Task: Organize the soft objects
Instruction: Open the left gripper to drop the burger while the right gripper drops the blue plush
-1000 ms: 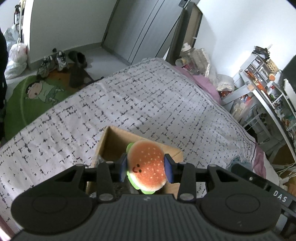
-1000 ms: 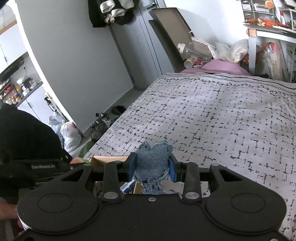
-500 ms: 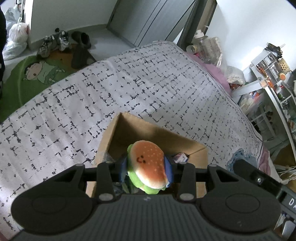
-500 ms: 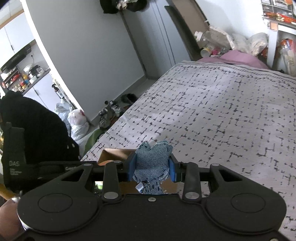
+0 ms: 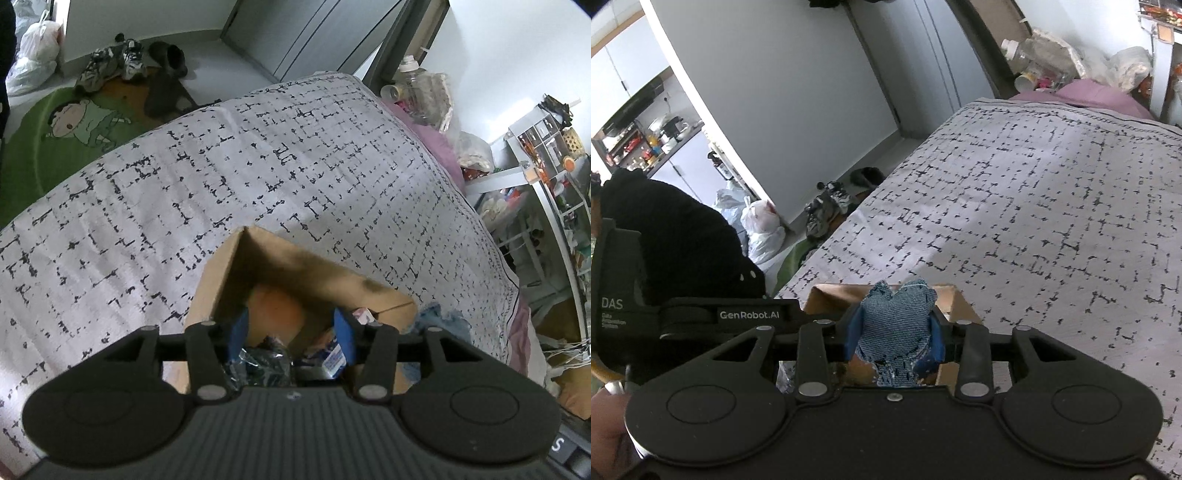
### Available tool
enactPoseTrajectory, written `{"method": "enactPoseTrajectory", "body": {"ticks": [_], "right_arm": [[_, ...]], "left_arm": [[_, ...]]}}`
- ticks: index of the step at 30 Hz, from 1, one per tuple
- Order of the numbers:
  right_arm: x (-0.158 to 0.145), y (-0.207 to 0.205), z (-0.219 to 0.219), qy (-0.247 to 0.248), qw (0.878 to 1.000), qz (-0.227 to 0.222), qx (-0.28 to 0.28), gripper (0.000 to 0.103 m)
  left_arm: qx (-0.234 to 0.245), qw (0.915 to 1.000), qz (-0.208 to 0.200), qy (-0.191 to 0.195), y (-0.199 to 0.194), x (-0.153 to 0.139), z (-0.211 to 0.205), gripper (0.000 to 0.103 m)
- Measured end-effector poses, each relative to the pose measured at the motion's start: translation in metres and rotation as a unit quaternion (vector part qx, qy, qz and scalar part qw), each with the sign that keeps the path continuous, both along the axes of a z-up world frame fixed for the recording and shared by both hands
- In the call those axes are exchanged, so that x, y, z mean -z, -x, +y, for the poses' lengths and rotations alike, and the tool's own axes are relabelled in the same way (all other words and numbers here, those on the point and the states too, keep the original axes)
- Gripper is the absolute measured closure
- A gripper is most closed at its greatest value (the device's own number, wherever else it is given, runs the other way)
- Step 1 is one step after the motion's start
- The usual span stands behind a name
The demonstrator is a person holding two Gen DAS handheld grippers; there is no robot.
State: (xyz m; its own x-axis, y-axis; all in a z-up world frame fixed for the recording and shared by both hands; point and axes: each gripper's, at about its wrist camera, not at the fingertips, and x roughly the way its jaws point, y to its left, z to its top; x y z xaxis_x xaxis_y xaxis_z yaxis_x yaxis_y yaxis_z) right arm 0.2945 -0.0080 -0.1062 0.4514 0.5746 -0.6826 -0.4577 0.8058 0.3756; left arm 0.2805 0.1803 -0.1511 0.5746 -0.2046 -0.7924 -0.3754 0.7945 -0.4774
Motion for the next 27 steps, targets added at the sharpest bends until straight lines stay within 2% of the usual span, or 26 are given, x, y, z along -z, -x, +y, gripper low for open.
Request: {"method": "enactPoseTrajectory", "body": {"ticks": [6, 11, 13, 14, 15, 16, 21, 23, 27], "right_arm": [[-0.001, 0.003, 0.005, -0.014, 1.000, 0.002, -0.015, 0.061], [-0.003, 0.004, 0.003, -0.039, 0.999, 0.004, -0.021, 0.059], [-0.003, 0.003, 0.002, -0.049, 0.999, 0.008, -0.021, 0.056], [-0.002, 0.003, 0.001, -0.050, 0.998, 0.009, -0.021, 0.049], [-0.003, 0.003, 0.000, -0.049, 0.999, 0.009, -0.017, 0.044], [-0.004, 0.004, -0.002, -0.047, 0.999, 0.008, -0.012, 0.043], [-0.008, 0.004, -0.018, -0.038, 0.999, 0.011, 0.010, 0.043], [-0.010, 0.005, -0.026, -0.033, 0.999, 0.016, 0.021, 0.043], [-0.014, 0.010, -0.040, -0.025, 0.999, 0.018, 0.031, 0.042]], "left_arm": [[-0.013, 0.9999, -0.001, 0.006, 0.008, -0.008, 0.005, 0.047], [-0.017, 0.9998, -0.006, -0.006, 0.013, -0.021, 0.006, 0.041], [-0.017, 0.9998, -0.008, -0.011, 0.015, -0.025, 0.005, 0.041], [-0.018, 0.9997, -0.008, -0.014, 0.016, -0.027, 0.005, 0.040], [-0.018, 0.9996, -0.008, -0.017, 0.016, -0.029, 0.004, 0.040], [-0.018, 0.9996, -0.008, -0.019, 0.017, -0.030, 0.004, 0.040], [-0.017, 0.9994, -0.007, -0.031, 0.024, -0.039, -0.001, 0.037], [-0.016, 0.9992, -0.009, -0.036, 0.026, -0.042, -0.004, 0.031], [-0.015, 0.9989, -0.012, -0.043, 0.030, -0.049, -0.011, 0.030]]}}
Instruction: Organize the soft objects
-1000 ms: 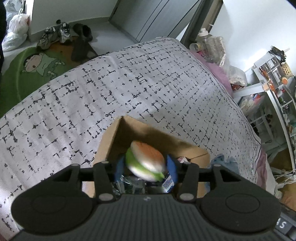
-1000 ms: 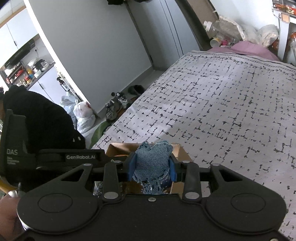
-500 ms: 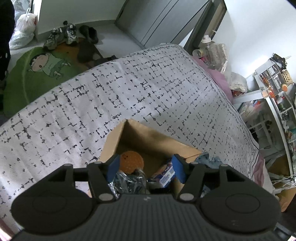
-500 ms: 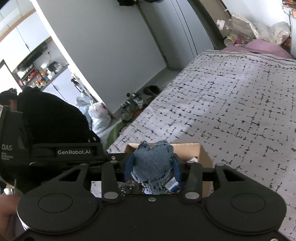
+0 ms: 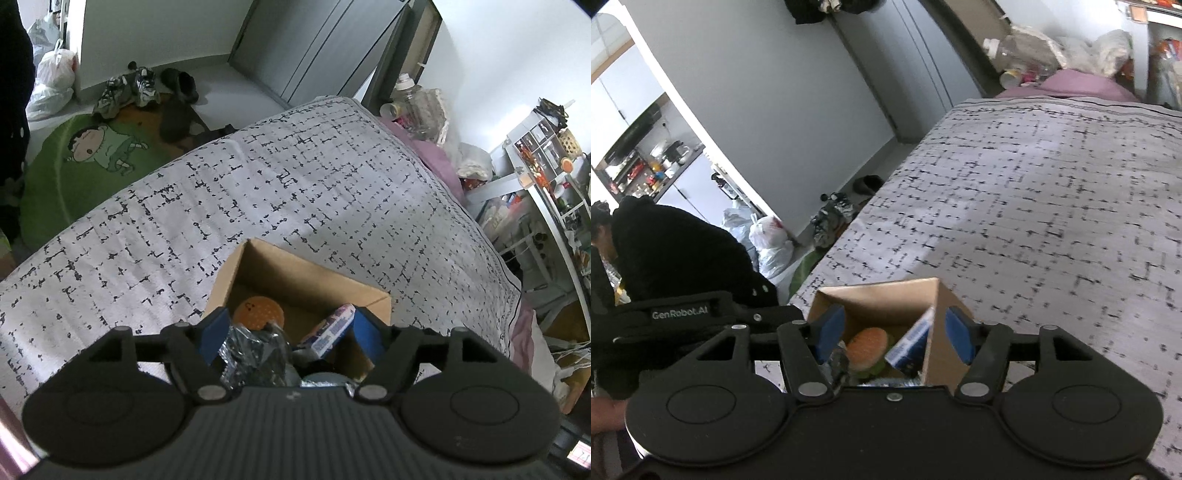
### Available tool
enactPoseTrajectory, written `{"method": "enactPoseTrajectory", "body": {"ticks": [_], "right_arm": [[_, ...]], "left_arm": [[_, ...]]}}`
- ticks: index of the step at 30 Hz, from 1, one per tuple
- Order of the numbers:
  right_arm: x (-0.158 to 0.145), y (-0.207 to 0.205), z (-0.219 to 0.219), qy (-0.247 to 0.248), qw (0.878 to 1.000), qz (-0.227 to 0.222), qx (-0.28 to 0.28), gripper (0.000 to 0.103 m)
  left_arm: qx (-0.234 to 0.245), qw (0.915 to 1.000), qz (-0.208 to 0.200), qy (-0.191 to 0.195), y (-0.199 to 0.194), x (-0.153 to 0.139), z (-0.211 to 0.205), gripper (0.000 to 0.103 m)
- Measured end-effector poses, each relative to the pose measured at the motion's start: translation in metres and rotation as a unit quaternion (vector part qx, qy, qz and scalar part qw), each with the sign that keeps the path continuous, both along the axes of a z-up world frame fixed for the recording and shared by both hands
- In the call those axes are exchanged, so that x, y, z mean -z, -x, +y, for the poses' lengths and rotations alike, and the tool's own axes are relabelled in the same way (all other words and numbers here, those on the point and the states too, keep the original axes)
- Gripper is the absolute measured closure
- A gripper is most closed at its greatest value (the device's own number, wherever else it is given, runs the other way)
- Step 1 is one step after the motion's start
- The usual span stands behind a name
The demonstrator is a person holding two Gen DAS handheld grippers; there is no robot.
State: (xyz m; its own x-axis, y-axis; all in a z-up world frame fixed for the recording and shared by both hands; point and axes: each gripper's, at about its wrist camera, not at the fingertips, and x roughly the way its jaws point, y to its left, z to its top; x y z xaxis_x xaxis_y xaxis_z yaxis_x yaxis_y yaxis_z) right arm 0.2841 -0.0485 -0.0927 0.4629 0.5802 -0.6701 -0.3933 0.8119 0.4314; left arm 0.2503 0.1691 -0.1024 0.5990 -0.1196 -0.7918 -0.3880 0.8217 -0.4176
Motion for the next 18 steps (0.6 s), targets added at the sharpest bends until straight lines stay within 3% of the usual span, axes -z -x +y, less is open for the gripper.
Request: {"method": "enactPoseTrajectory", "body": {"ticks": [10, 18], "right_arm": [[-0.011, 0.020, -0.030, 0.019, 1.000, 0.004, 0.017, 0.038], [-0.035, 0.043, -0.062, 0.015, 0.999, -0.022, 0.032, 0.023]], "left_arm": [[0.019, 0.9997, -0.009, -0.008, 0.014, -0.017, -0.028, 0.029], [0.039, 0.9988, -0.018, -0.024, 0.032, -0.036, -0.053, 0.022]]}}
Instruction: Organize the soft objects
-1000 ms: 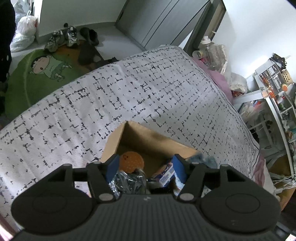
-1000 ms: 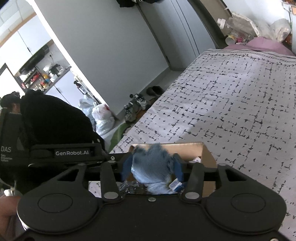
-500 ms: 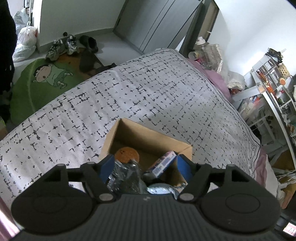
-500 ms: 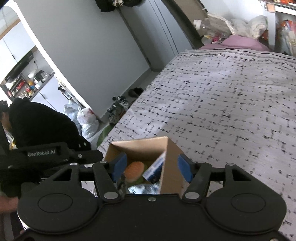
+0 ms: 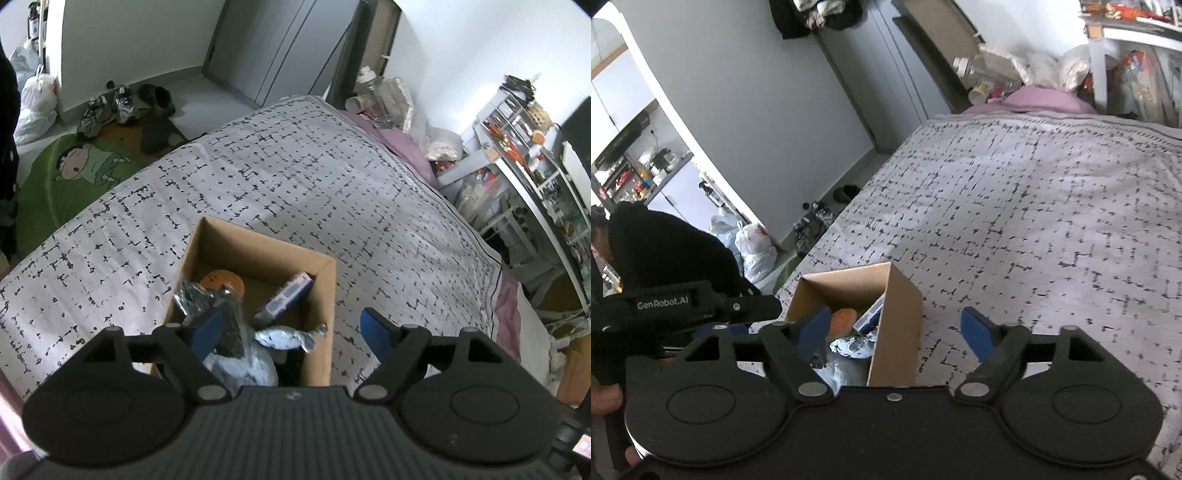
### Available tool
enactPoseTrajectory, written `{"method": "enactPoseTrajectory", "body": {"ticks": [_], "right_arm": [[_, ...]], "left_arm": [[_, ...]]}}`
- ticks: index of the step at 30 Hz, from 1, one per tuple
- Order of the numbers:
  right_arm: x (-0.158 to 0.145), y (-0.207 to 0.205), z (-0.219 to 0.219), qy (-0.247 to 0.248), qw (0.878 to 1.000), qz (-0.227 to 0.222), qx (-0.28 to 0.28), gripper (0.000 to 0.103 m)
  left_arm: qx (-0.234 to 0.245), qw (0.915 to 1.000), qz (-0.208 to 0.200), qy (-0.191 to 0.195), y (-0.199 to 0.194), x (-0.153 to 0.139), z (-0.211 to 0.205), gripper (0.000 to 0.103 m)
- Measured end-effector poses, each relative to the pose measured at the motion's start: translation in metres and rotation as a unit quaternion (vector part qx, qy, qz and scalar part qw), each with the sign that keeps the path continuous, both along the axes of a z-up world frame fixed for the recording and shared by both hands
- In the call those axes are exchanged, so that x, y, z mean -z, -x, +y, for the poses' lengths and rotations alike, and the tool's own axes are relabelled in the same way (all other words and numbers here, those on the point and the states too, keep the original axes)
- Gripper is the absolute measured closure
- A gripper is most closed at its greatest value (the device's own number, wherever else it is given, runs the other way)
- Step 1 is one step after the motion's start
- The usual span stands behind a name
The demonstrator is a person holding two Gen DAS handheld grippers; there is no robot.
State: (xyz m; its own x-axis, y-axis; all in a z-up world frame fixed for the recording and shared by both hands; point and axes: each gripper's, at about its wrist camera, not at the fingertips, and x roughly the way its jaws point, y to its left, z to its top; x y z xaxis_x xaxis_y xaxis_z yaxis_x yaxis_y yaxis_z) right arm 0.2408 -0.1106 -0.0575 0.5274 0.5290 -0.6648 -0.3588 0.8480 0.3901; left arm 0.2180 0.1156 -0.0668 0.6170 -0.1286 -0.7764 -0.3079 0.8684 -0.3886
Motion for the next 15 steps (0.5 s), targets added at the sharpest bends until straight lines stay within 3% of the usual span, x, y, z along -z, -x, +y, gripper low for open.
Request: {"method": "enactPoseTrajectory", "body": {"ticks": [7, 11, 15], "right_arm": [[-0.010, 0.023, -0.034, -0.006, 0.999, -0.009, 0.040, 0.012], [-0.020, 0.037, -0.052, 0.004, 0.997, -0.025, 0.072, 0.000], [-0.030, 0.053, -0.068, 0.006, 0.995, -0.032, 0.094, 0.000]], "left_arm": [[0.017, 0.9997, -0.010, -0.014, 0.021, -0.017, -0.022, 0.022], [0.028, 0.9992, -0.017, -0.024, 0.036, -0.027, -0.034, 0.017], [0.030, 0.9986, -0.031, -0.031, 0.052, -0.036, -0.043, 0.011]]}}
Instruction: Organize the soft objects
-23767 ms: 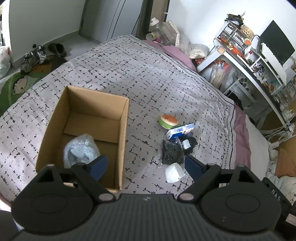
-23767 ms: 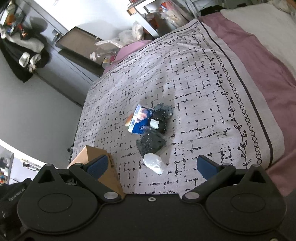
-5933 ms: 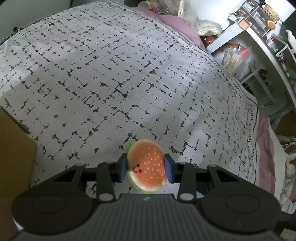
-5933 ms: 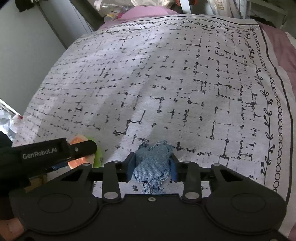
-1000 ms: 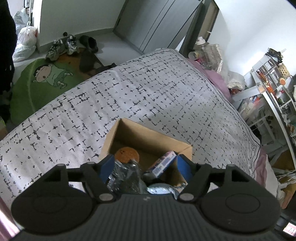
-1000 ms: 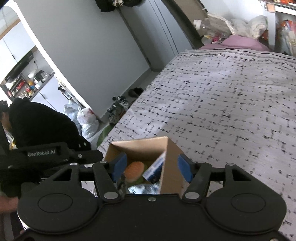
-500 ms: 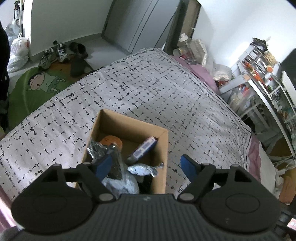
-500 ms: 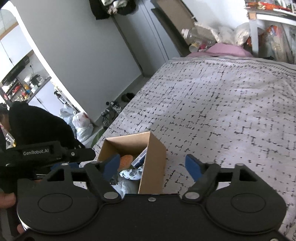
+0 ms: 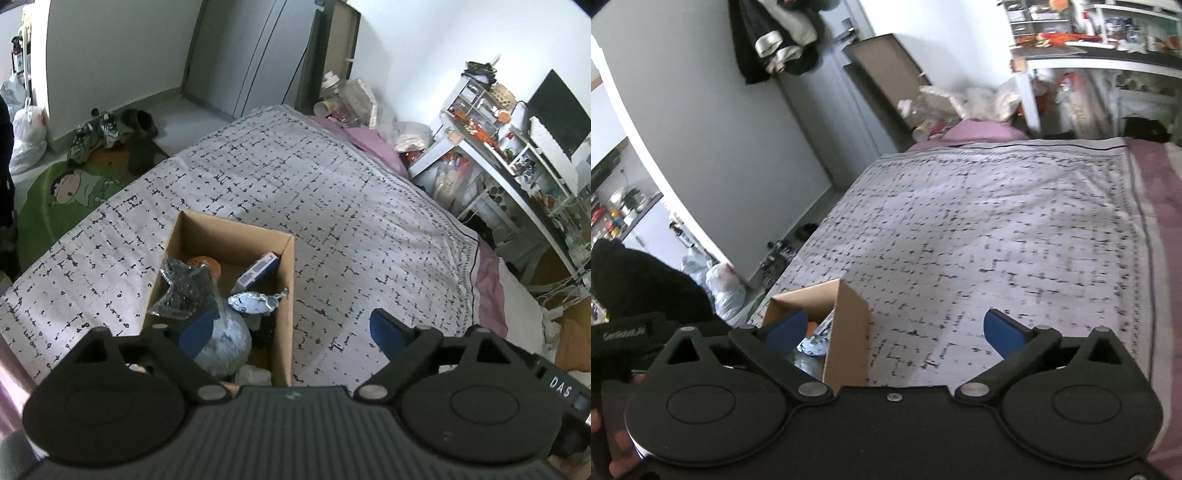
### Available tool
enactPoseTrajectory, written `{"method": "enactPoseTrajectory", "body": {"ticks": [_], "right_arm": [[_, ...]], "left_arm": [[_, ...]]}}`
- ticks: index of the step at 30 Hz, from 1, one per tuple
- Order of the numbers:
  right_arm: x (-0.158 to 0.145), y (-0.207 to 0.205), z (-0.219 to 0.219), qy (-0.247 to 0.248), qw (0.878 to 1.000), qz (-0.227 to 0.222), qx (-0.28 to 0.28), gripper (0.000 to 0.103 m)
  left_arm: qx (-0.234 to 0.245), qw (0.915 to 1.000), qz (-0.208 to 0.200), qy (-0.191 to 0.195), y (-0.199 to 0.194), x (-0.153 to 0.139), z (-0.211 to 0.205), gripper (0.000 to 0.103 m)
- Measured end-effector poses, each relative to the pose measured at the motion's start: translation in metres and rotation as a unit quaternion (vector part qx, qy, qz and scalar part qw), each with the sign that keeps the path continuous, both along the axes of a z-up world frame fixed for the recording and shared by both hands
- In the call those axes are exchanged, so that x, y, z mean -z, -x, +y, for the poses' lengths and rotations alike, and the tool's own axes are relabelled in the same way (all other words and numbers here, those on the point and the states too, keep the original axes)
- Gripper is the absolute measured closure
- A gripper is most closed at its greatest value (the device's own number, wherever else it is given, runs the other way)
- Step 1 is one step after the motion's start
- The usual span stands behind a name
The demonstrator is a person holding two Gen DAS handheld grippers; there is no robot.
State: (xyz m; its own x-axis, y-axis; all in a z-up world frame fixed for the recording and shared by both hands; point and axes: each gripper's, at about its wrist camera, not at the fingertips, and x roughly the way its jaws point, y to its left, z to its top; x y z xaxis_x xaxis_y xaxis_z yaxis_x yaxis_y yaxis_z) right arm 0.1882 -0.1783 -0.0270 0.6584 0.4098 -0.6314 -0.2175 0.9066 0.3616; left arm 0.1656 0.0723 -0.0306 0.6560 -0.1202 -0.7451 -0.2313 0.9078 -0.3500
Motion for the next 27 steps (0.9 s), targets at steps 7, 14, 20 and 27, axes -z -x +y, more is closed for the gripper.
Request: {"method": "enactPoseTrajectory", "body": {"ticks": [7, 14, 20, 27], "right_arm": [[-0.010, 0.026, -0.012, 0.011, 1.000, -0.003, 0.021, 0.000], [-0.024, 0.052, -0.019, 0.017, 0.999, -0.013, 0.037, 0.000], [-0.032, 0.074, -0.026, 0.027, 0.997, -0.027, 0.060, 0.000], [-0.037, 0.094, -0.028, 0.051, 0.996, -0.028, 0.068, 0.000]], "left_arm": [[0.005, 0.9998, -0.016, -0.012, 0.029, -0.016, -0.009, 0.006], [0.016, 0.9993, -0.031, -0.017, 0.056, -0.030, -0.017, 0.001], [0.029, 0.9983, -0.047, -0.021, 0.078, -0.038, -0.026, 0.001], [0.027, 0.9972, -0.050, -0.048, 0.102, -0.045, -0.033, 0.001]]}}
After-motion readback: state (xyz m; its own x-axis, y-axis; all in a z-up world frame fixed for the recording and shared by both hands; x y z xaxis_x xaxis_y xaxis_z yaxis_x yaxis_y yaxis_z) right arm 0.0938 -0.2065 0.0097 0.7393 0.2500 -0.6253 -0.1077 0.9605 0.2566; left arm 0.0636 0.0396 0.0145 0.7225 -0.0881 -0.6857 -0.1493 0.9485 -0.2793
